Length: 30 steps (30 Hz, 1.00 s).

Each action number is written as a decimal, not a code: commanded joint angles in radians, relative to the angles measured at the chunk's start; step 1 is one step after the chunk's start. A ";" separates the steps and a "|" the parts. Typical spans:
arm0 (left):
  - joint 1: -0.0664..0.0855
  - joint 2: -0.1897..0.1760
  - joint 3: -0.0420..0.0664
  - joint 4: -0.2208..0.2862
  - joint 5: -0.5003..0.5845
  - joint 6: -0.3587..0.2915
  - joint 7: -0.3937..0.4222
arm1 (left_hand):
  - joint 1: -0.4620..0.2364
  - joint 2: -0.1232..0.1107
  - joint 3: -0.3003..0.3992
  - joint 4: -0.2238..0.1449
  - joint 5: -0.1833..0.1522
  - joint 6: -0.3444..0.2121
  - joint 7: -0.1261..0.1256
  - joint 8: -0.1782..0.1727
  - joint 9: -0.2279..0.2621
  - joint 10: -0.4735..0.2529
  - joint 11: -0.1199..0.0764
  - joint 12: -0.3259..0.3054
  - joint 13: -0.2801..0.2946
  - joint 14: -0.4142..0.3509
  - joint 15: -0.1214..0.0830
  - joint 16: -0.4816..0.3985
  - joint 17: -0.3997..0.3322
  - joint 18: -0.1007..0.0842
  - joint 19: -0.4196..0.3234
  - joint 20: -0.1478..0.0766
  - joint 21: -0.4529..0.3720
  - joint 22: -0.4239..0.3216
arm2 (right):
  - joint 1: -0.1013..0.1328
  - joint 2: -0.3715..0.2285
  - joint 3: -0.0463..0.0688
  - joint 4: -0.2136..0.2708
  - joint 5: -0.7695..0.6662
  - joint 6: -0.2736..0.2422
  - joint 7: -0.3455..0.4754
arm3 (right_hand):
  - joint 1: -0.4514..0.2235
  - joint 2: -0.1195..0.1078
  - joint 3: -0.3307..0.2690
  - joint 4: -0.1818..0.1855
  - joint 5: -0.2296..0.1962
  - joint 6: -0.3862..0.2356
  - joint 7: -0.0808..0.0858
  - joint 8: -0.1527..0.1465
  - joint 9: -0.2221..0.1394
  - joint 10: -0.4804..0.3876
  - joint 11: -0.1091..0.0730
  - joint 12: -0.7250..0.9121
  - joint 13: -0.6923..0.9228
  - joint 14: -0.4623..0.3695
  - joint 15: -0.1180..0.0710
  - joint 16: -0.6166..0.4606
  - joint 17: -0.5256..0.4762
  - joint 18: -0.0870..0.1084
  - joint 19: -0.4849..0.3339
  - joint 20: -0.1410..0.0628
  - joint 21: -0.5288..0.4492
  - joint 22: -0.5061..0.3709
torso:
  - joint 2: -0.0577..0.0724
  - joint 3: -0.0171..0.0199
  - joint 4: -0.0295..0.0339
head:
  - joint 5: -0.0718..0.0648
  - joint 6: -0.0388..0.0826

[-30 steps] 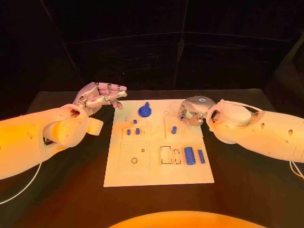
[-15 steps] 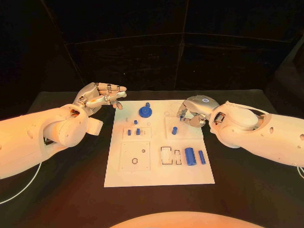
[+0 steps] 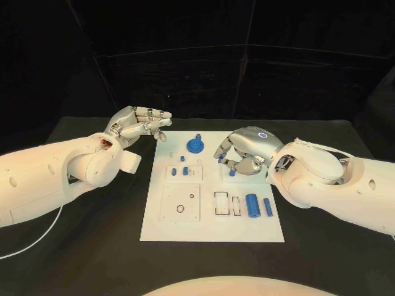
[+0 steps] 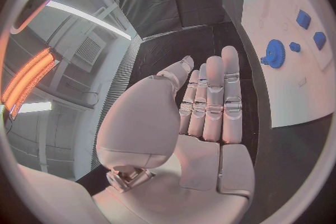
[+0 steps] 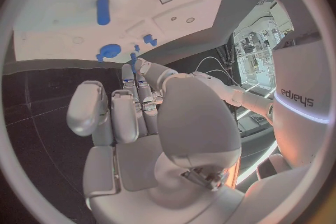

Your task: Assemble the parts on the task board

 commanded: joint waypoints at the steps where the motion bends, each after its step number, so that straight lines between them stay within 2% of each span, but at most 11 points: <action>1: 0.001 0.005 0.001 -0.001 0.005 0.015 0.010 | 0.003 0.005 -0.005 0.000 -0.001 0.001 0.007 0.005 -0.001 -0.005 0.001 0.003 0.000 -0.005 0.004 -0.005 -0.002 0.014 0.009 0.002 -0.004 -0.001 | 0.001 0.030 0.001 -0.002 0.029 -0.014 0.018 | -0.003 -0.006 0.004 -0.003 -0.001 0.008 0.000 0.001 0.001 0.008 -0.002 0.003 0.000 0.058 -0.006 0.005 0.011 -0.004 0.006 0.001 0.006 0.002 | 0.001 -0.0005 0.0012 | 0.022 -0.008; 5: 0.002 0.009 0.001 -0.004 0.005 0.018 0.009 | 0.003 0.005 -0.006 0.000 -0.001 0.001 0.008 0.004 -0.002 -0.006 0.002 0.003 0.000 -0.005 0.005 -0.005 -0.002 0.014 0.009 0.002 -0.004 -0.002 | -0.001 0.073 0.000 -0.025 0.035 -0.003 0.029 | -0.003 -0.006 0.005 -0.003 0.000 0.008 0.000 0.001 0.001 0.008 -0.002 0.003 -0.001 0.058 -0.006 0.005 0.012 -0.004 0.006 0.001 0.006 0.001 | 0.003 0.0000 0.0002 | 0.048 -0.016; 7: 0.002 0.010 0.001 -0.006 0.005 0.018 0.008 | 0.003 0.005 -0.006 0.000 -0.001 0.000 0.008 0.004 -0.002 -0.006 0.002 0.003 0.000 -0.005 0.005 -0.005 -0.002 0.014 0.009 0.002 -0.005 -0.002 | -0.011 0.097 -0.001 -0.037 0.037 0.003 0.035 | -0.003 -0.006 0.005 -0.003 0.000 0.008 0.000 0.000 0.001 0.008 -0.002 0.002 -0.001 0.057 -0.006 0.004 0.010 -0.004 0.006 0.001 0.006 0.001 | 0.002 0.0010 -0.0021 | 0.060 -0.023; 9: 0.002 0.012 0.001 -0.007 0.005 0.018 0.007 | 0.002 0.005 -0.006 0.000 -0.001 0.000 0.009 0.004 -0.002 -0.007 0.002 0.003 0.000 -0.006 0.005 -0.005 -0.002 0.014 0.009 0.002 -0.005 -0.002 | -0.024 0.114 -0.002 -0.045 0.038 0.008 0.040 | -0.003 -0.006 0.005 -0.003 0.000 0.008 0.000 0.000 0.001 0.008 -0.002 0.002 -0.001 0.058 -0.006 0.004 0.010 -0.004 0.006 0.001 0.006 0.001 | 0.002 0.0004 -0.0031 | 0.067 -0.026; 12: 0.002 0.015 0.001 -0.007 0.005 0.020 0.008 | 0.002 0.005 -0.008 0.001 -0.001 -0.002 0.009 0.004 -0.002 -0.008 0.003 0.003 0.000 -0.006 0.006 -0.005 -0.002 0.014 0.010 0.002 -0.006 -0.004 | -0.047 0.137 -0.003 -0.058 0.039 0.014 0.047 | -0.003 -0.006 0.006 -0.003 0.001 0.007 0.001 0.000 0.001 0.007 -0.002 0.002 -0.001 0.058 -0.006 0.004 0.011 -0.004 0.006 0.001 0.006 0.000 | 0.003 -0.0005 -0.0001 | 0.067 -0.029; 16: 0.002 0.019 0.001 -0.007 0.005 0.020 0.009 | 0.001 0.005 -0.010 0.001 -0.001 -0.004 0.011 0.003 -0.003 -0.010 0.004 0.002 -0.001 -0.007 0.007 -0.006 -0.003 0.013 0.010 0.003 -0.008 -0.005 | -0.074 0.165 -0.005 -0.081 0.040 0.022 0.055 | -0.003 -0.006 0.006 -0.003 0.001 0.007 0.001 0.000 0.001 0.007 -0.001 0.002 -0.002 0.058 -0.006 0.004 0.010 -0.004 0.005 0.001 0.005 0.000 | 0.003 -0.0004 -0.0008 | 0.074 -0.032; 19: 0.002 0.022 0.001 -0.007 0.005 0.020 0.009 | 0.001 0.005 -0.011 0.002 -0.001 -0.006 0.011 0.002 -0.004 -0.012 0.005 0.002 -0.001 -0.008 0.007 -0.006 -0.003 0.013 0.010 0.003 -0.009 -0.006 | -0.088 0.182 -0.016 -0.096 0.040 0.029 0.060 | -0.003 -0.006 0.006 -0.004 0.001 0.007 0.001 -0.001 0.001 0.007 -0.001 0.001 -0.002 0.058 -0.006 0.004 0.010 -0.004 0.006 0.000 0.006 0.000 | 0.003 0.0007 -0.0023 | 0.080 -0.036; 23: 0.002 0.025 0.001 -0.008 0.005 0.022 0.010 | 0.001 0.006 -0.012 0.002 -0.001 -0.007 0.012 0.002 -0.004 -0.013 0.005 0.002 -0.001 -0.008 0.008 -0.006 -0.003 0.013 0.010 0.004 -0.011 -0.007 | -0.100 0.201 -0.025 -0.117 0.038 0.037 0.064 | -0.003 -0.006 0.007 -0.004 0.002 0.006 0.002 -0.001 0.001 0.007 -0.001 0.001 -0.002 0.058 -0.006 0.005 0.011 -0.004 0.006 0.000 0.006 0.001 | 0.002 0.0007 -0.0014 | 0.082 -0.038; 30: 0.002 0.027 0.001 -0.009 0.005 0.024 0.010 | 0.001 0.006 -0.013 0.002 -0.001 -0.009 0.012 0.001 -0.005 -0.014 0.006 0.002 -0.001 -0.009 0.008 -0.006 -0.004 0.013 0.010 0.004 -0.012 -0.008 | -0.108 0.214 -0.029 -0.133 0.033 0.048 0.066 | -0.003 -0.006 0.008 -0.005 0.003 0.006 0.002 -0.002 0.000 0.006 -0.001 0.000 -0.003 0.058 -0.006 0.005 0.012 -0.004 0.005 0.000 0.005 0.000 | 0.002 0.0005 -0.0005 | 0.086 -0.042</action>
